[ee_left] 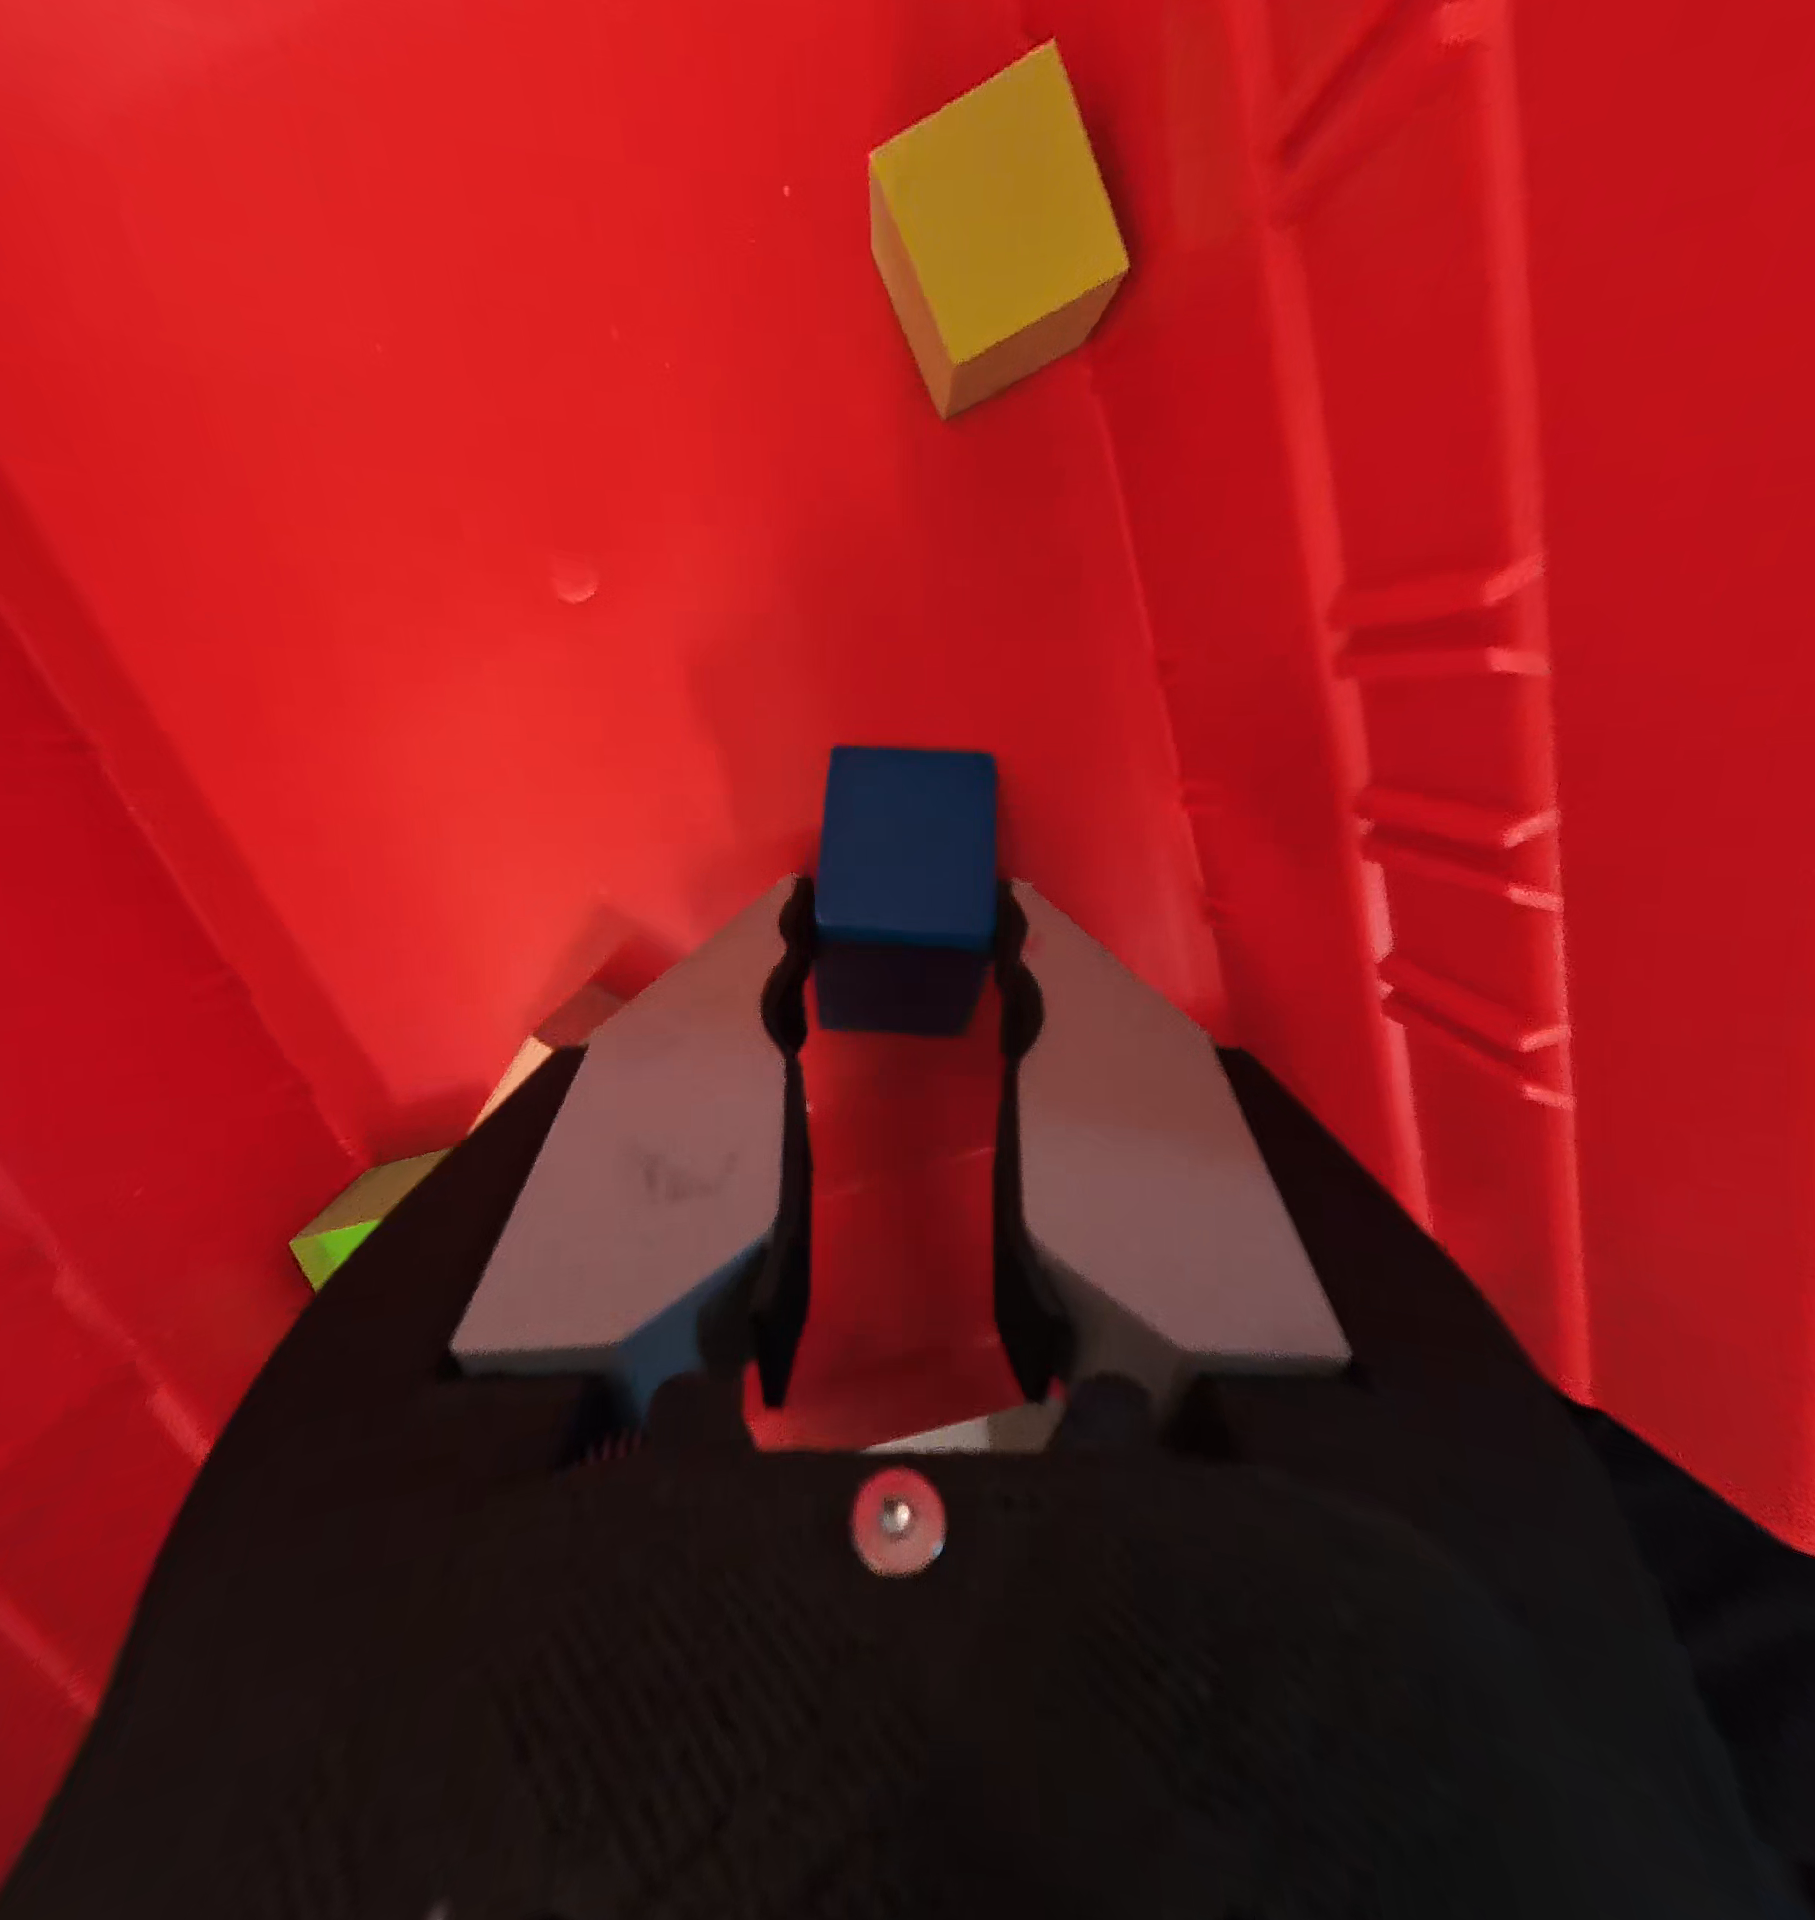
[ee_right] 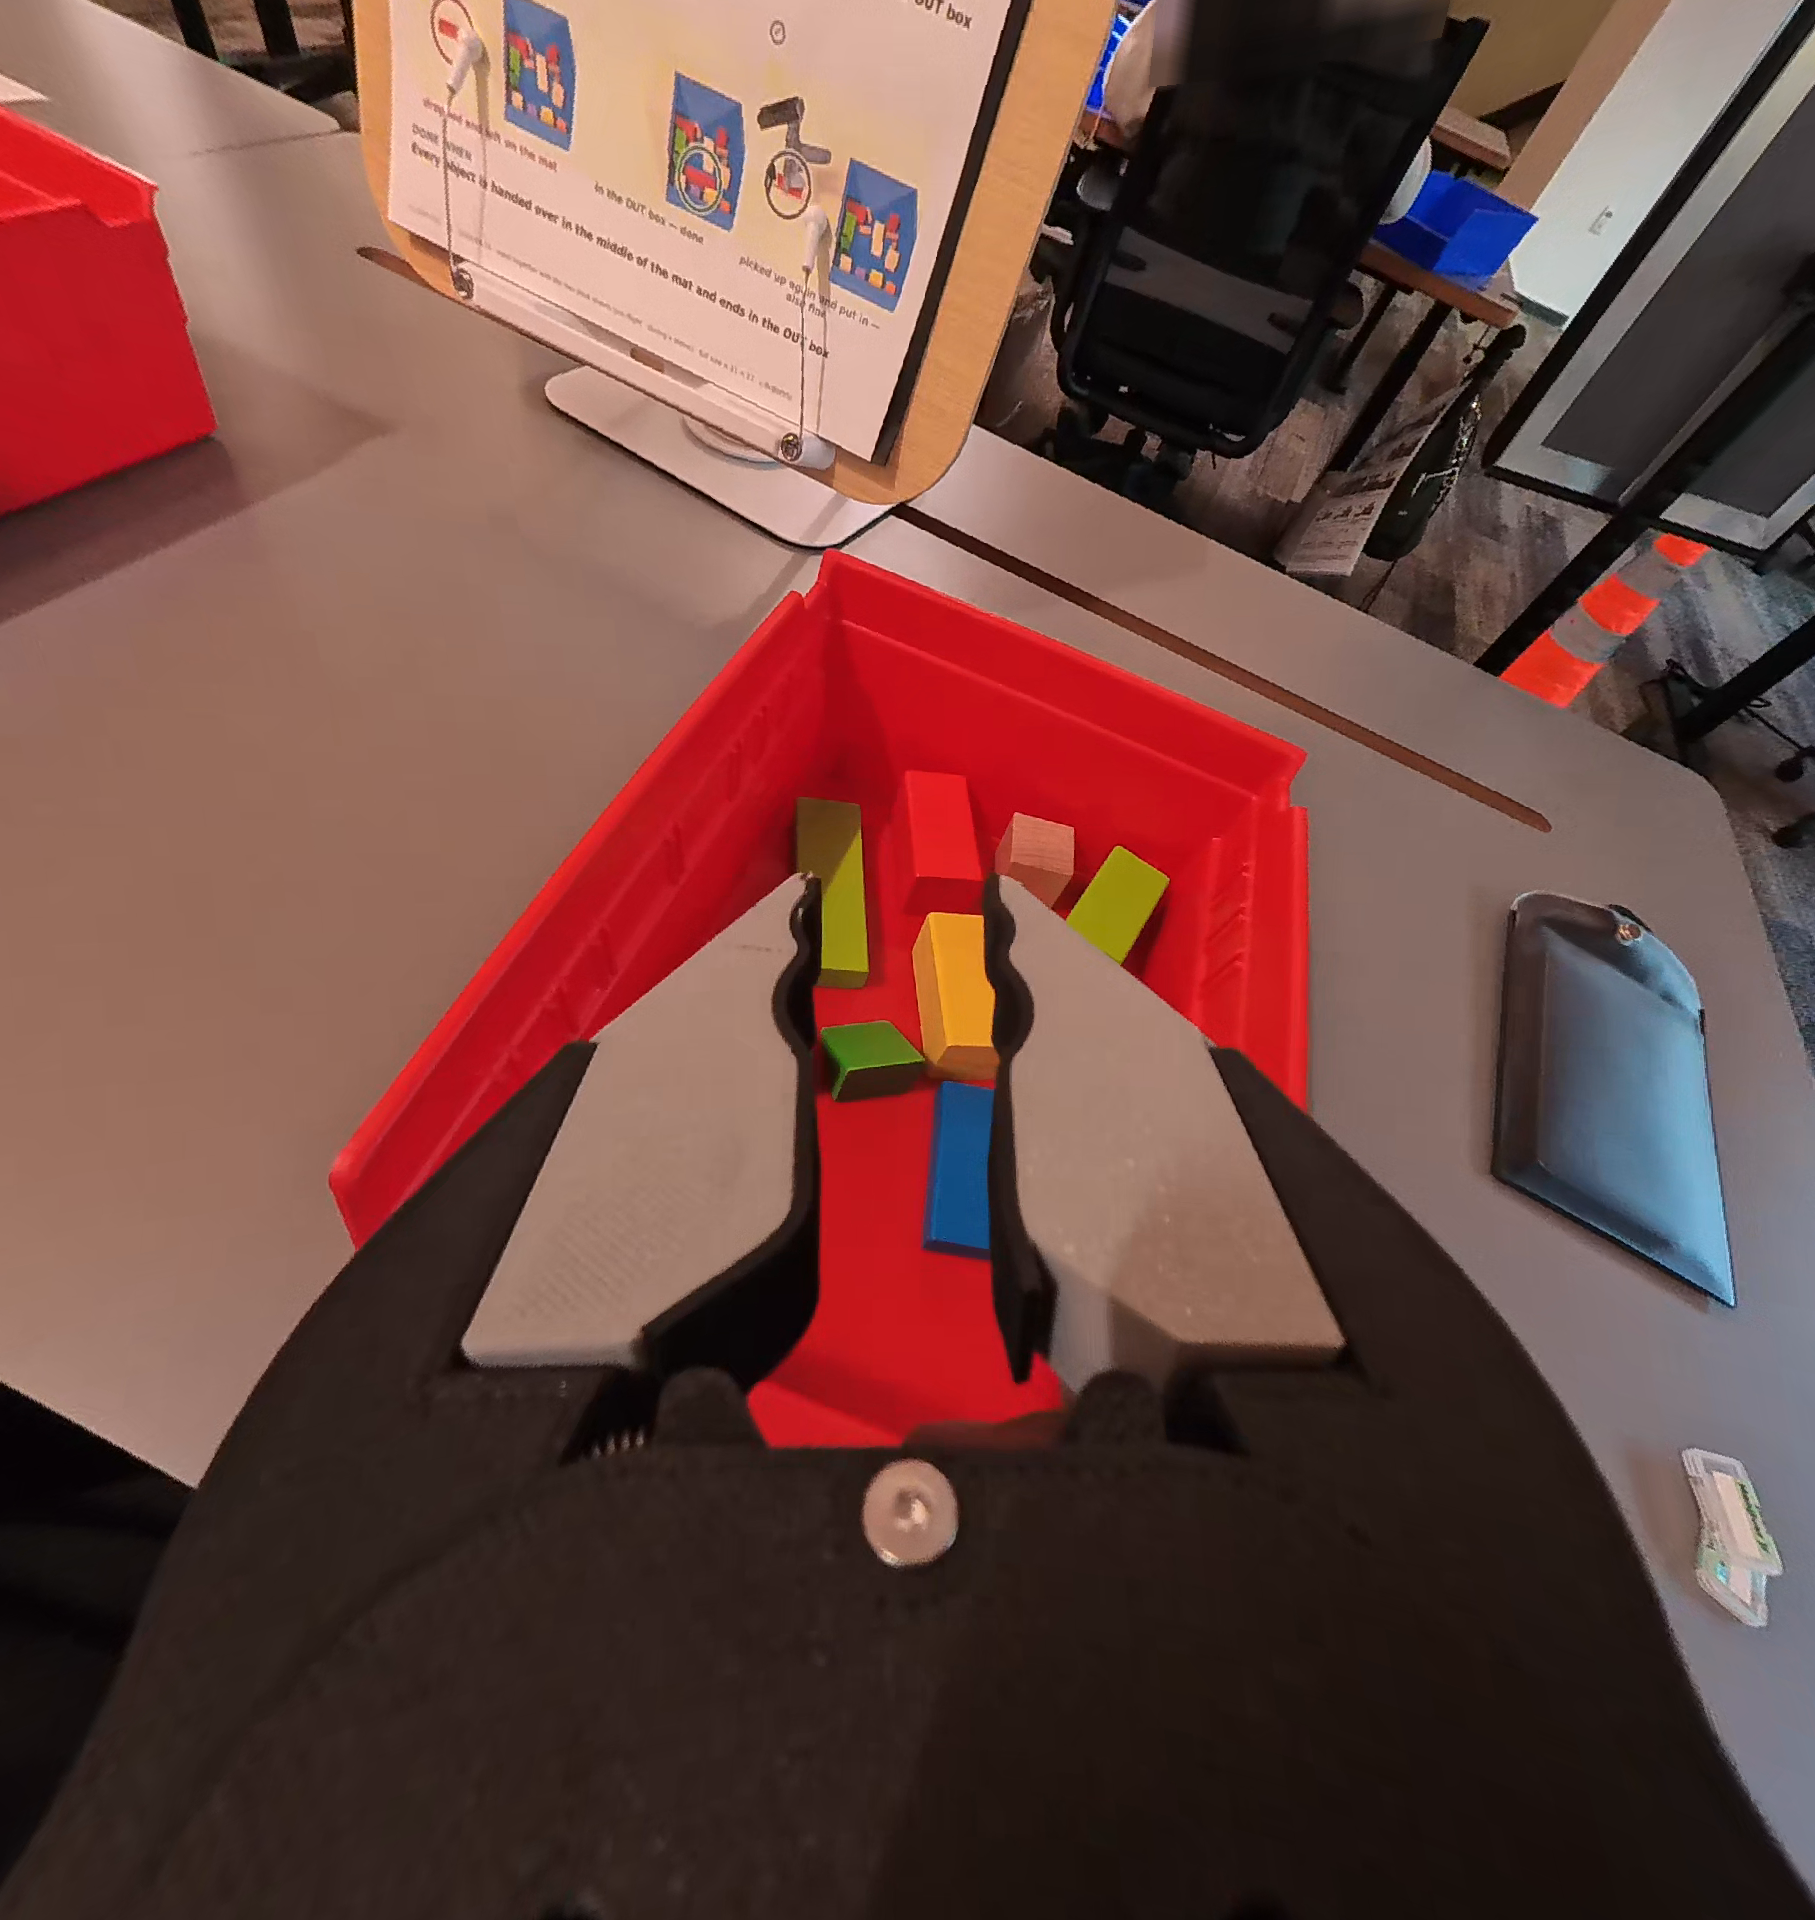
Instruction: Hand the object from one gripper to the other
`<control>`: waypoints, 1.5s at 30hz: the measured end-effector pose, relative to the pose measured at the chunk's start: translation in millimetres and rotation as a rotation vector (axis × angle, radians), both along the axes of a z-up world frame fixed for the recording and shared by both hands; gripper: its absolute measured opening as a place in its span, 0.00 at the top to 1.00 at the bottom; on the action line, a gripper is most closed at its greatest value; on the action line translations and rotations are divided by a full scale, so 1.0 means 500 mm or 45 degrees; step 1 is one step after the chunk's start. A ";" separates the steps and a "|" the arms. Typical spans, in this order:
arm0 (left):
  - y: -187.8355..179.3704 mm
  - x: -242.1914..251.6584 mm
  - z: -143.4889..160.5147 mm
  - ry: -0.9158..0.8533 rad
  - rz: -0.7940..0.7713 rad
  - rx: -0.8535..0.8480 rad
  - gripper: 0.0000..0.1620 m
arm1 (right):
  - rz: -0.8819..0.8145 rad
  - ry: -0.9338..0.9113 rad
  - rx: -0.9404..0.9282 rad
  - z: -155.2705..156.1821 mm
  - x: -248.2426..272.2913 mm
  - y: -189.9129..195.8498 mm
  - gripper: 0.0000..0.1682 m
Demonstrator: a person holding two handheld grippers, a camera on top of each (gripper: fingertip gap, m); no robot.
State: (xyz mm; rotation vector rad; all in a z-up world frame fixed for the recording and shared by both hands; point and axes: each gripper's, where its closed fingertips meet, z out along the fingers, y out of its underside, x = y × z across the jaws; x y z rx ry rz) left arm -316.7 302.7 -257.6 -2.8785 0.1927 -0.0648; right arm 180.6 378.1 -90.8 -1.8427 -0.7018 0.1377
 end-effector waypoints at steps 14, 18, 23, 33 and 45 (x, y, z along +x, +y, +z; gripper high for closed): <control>-0.009 0.195 0.299 -0.016 -0.605 1.081 0.80 | 0.395 0.161 -0.098 0.009 -0.123 -0.077 0.81; -0.121 0.365 0.389 -0.256 -0.972 1.354 0.80 | 0.863 0.292 -0.154 0.031 -0.250 -0.199 0.79; -0.255 0.520 0.451 -0.870 -1.231 1.321 0.80 | 1.317 0.432 -0.130 0.079 -0.356 -0.364 0.75; -0.322 0.620 0.464 -1.275 -1.350 1.240 0.80 | 1.471 0.651 -0.056 0.146 -0.384 -0.458 0.73; -0.335 0.638 0.461 -1.204 -1.379 1.315 0.80 | 1.483 0.603 0.043 0.149 -0.398 -0.487 0.80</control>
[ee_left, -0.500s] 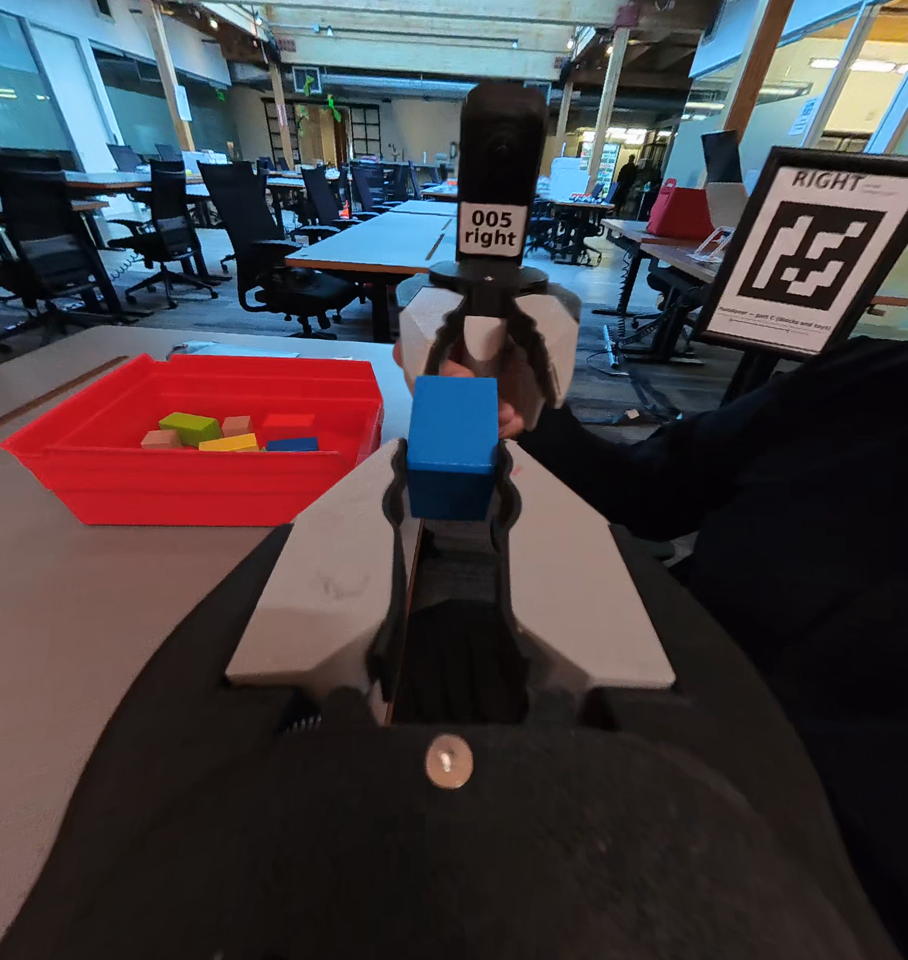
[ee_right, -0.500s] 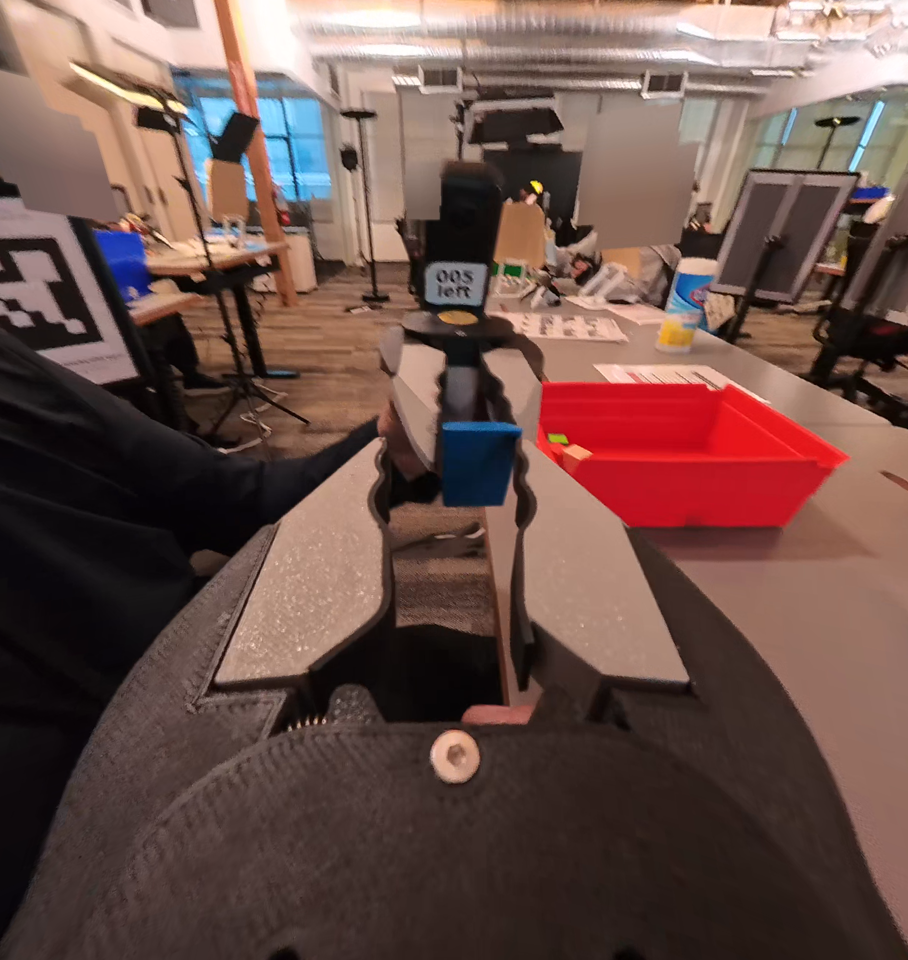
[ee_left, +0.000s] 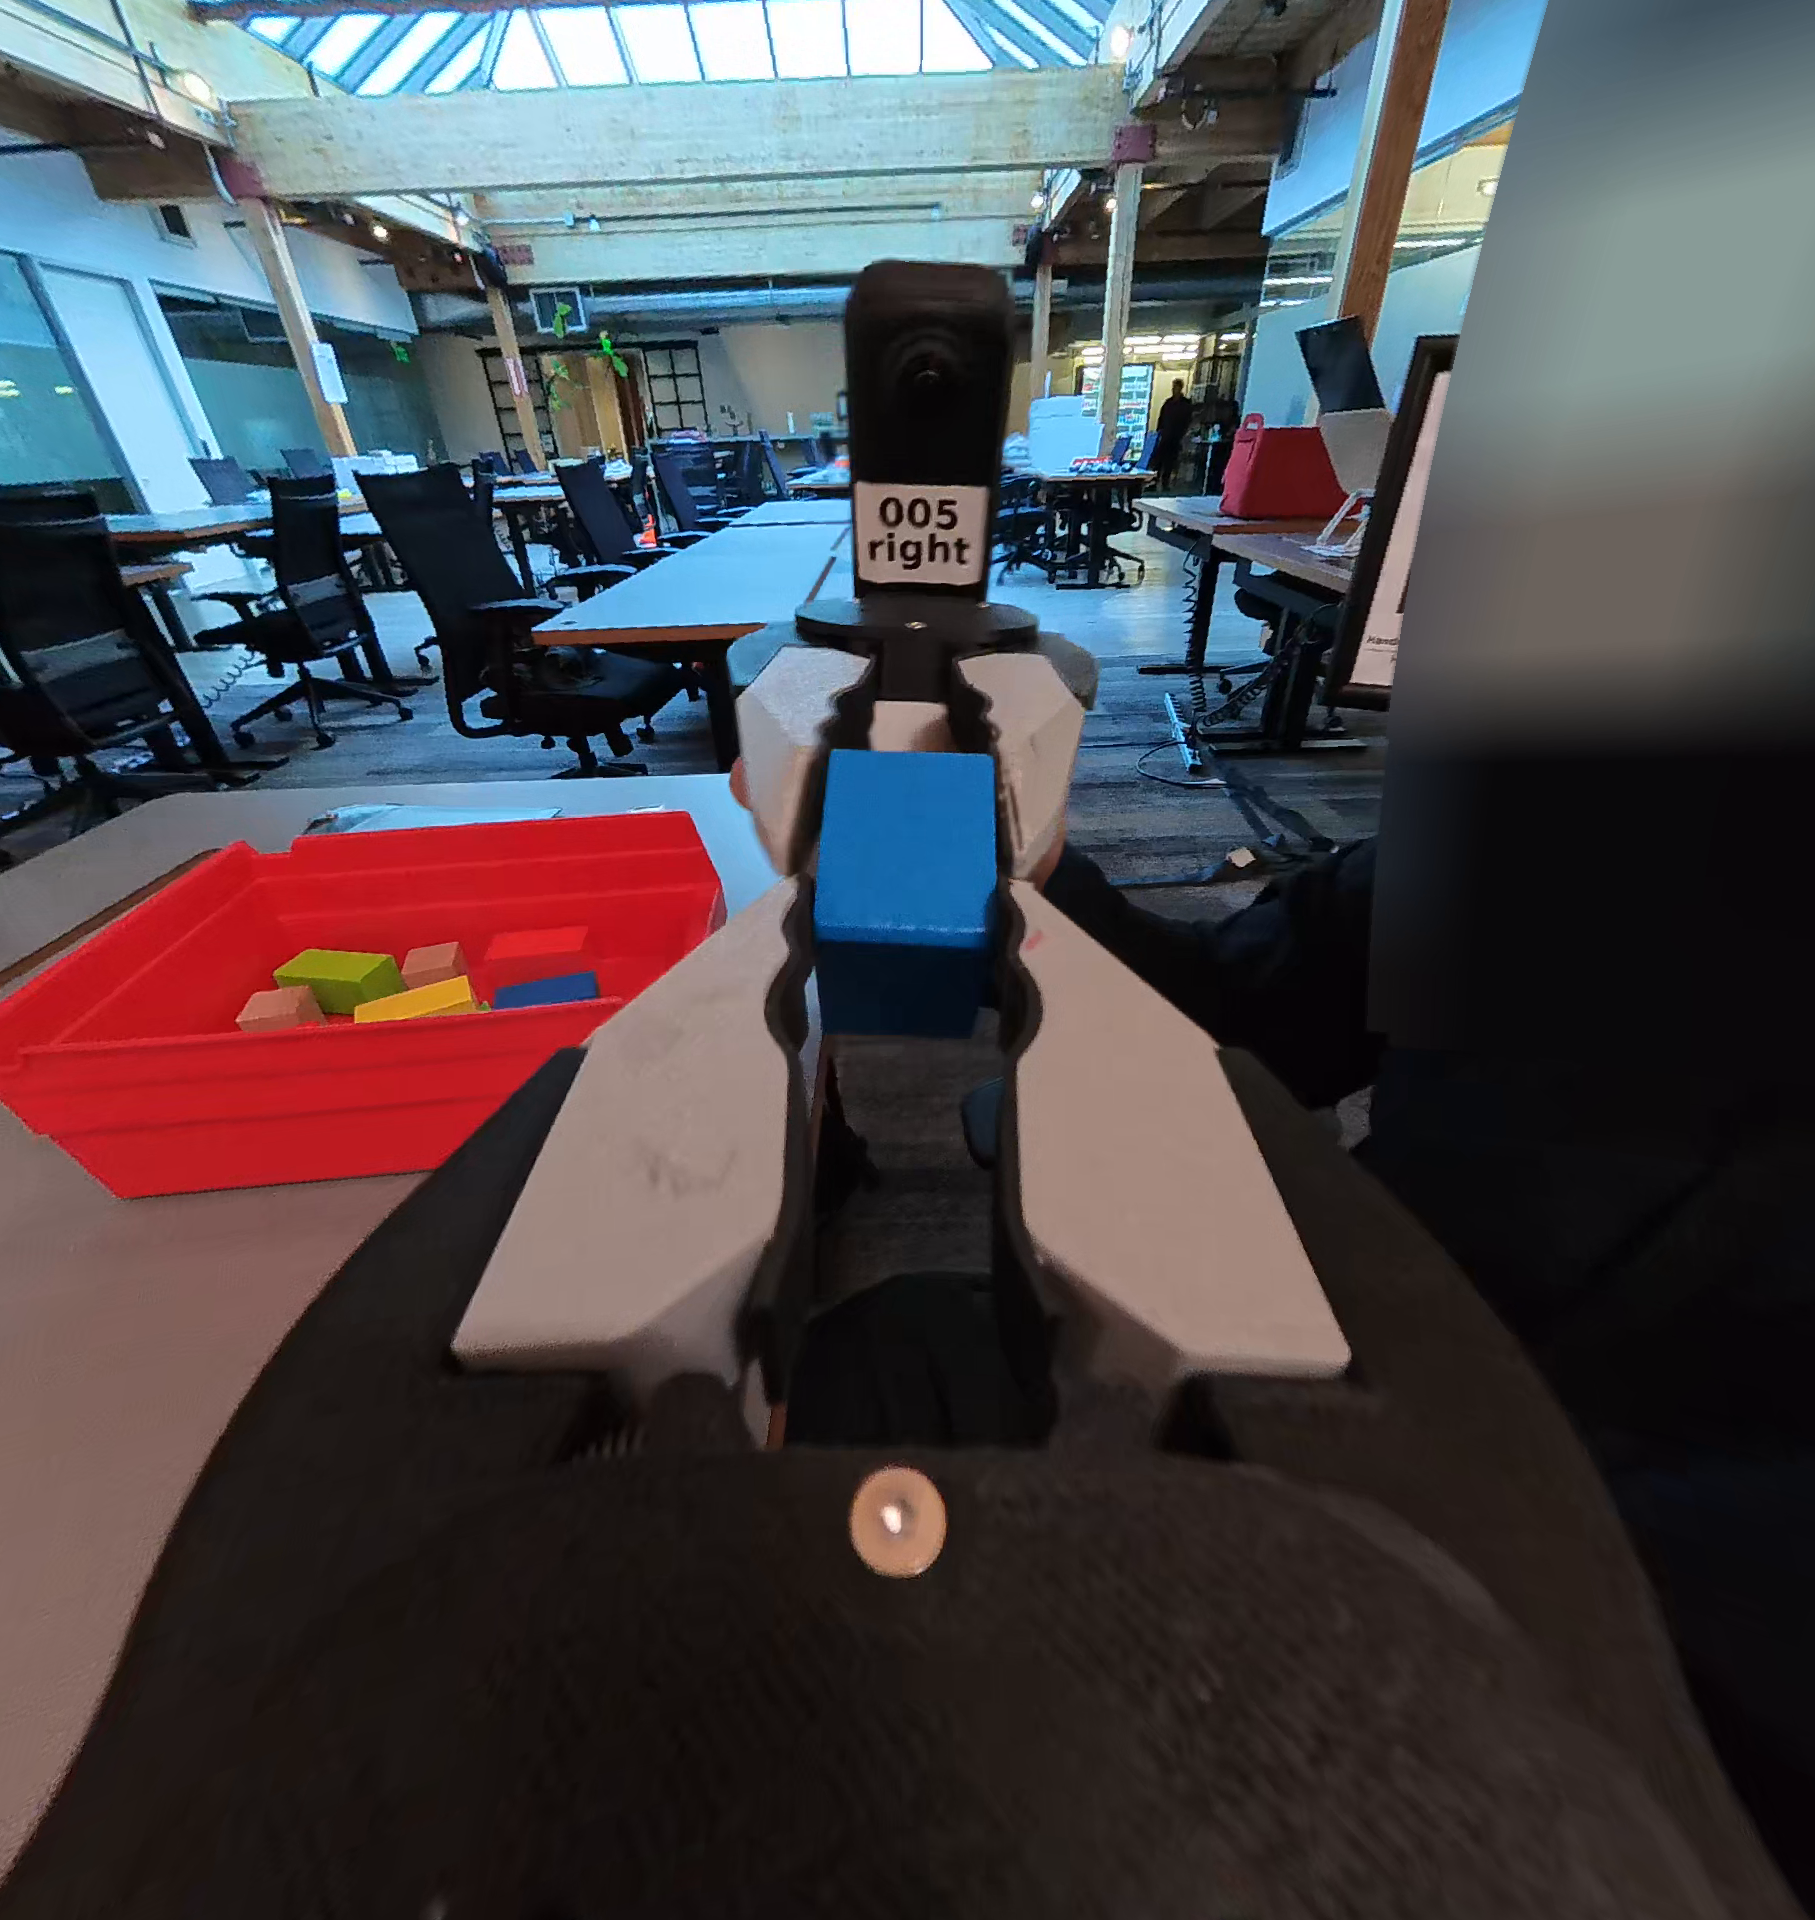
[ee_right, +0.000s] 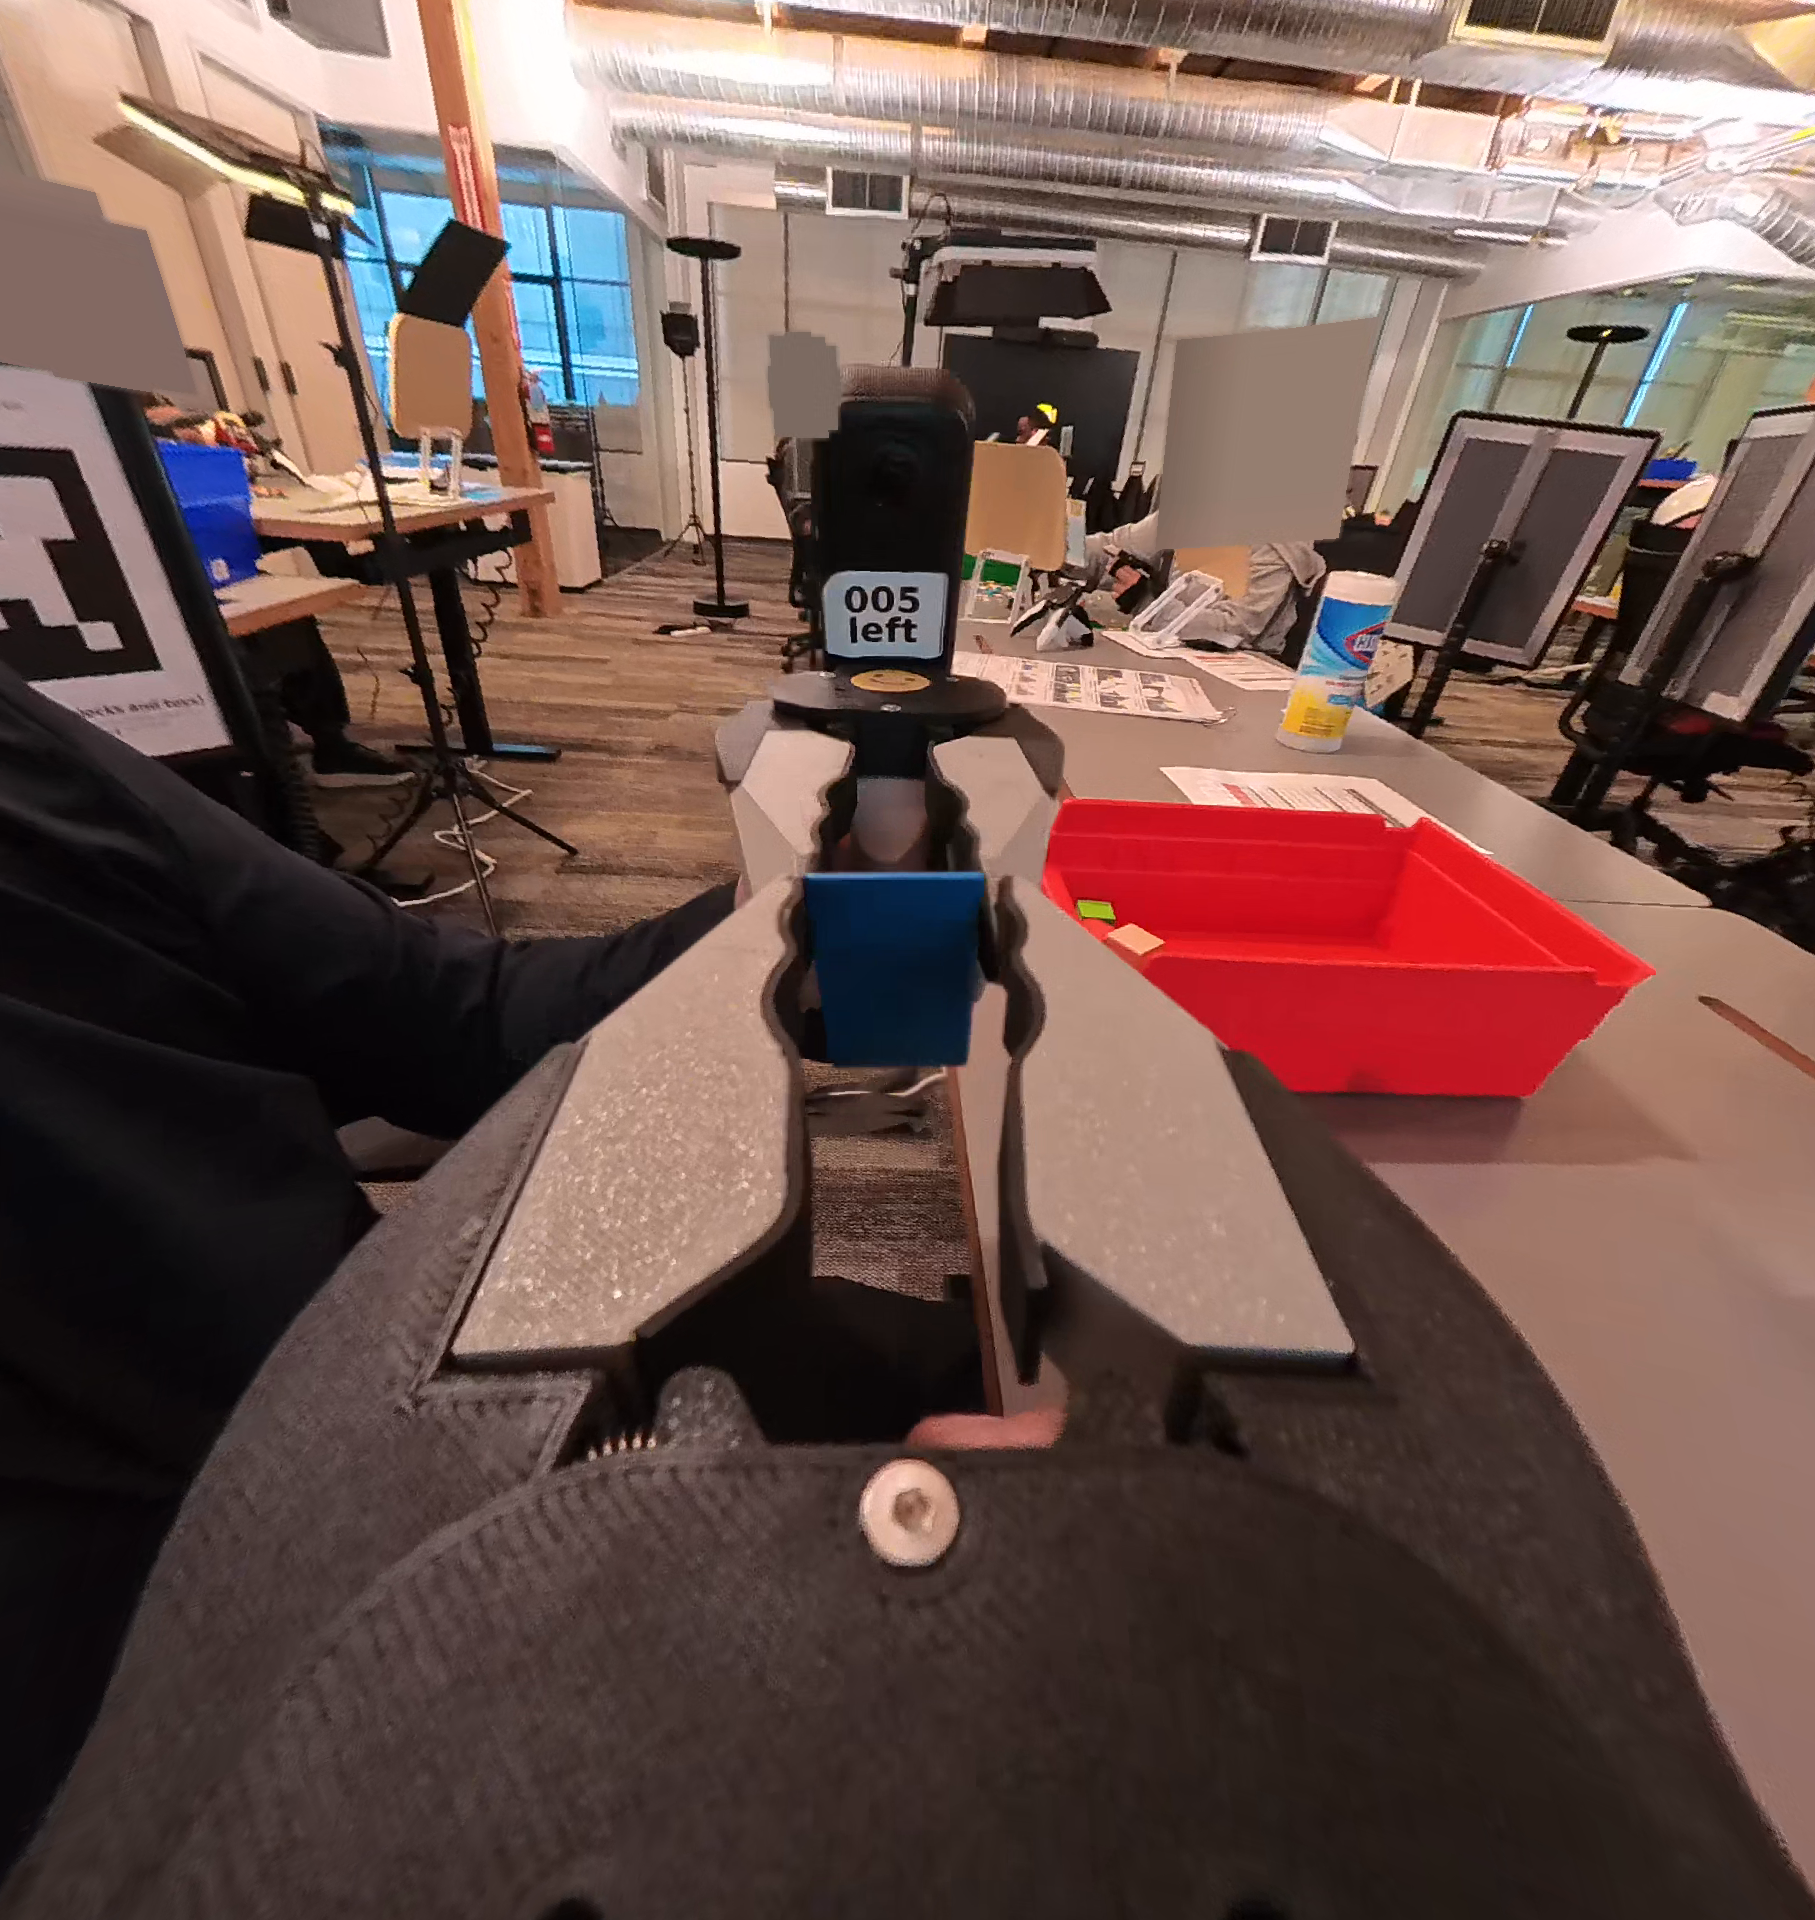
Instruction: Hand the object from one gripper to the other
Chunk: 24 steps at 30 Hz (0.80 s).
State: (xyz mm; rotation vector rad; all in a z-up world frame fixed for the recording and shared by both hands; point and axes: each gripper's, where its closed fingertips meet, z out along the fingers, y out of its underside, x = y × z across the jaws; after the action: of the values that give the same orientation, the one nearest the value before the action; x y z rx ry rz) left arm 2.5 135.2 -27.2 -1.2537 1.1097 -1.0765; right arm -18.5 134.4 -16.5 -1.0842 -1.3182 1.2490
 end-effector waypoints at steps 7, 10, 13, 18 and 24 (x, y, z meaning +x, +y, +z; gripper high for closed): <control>0.012 -0.001 -0.007 0.006 0.028 -0.049 0.80 | -0.023 -0.016 -0.038 -0.006 -0.004 0.012 0.82; 0.020 -0.002 -0.011 0.003 0.041 -0.074 0.80 | -0.043 -0.027 -0.041 -0.009 -0.005 0.020 0.82; 0.034 -0.005 -0.018 0.020 0.086 -0.081 0.80 | -0.087 -0.041 -0.020 -0.013 -0.003 0.034 0.82; 0.072 -0.040 -0.038 0.153 0.266 -0.045 0.72 | -0.220 -0.003 -0.018 0.007 0.041 0.094 0.82; 0.095 -0.110 -0.018 0.163 0.453 -0.016 0.74 | -0.978 -0.214 0.060 -0.042 0.260 0.369 0.82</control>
State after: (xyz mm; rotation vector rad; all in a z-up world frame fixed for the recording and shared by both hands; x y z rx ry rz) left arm -52.3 182.9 -36.1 -1.4804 0.9292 -0.7445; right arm 111.7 318.8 -37.7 -1.4911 -0.8911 0.5586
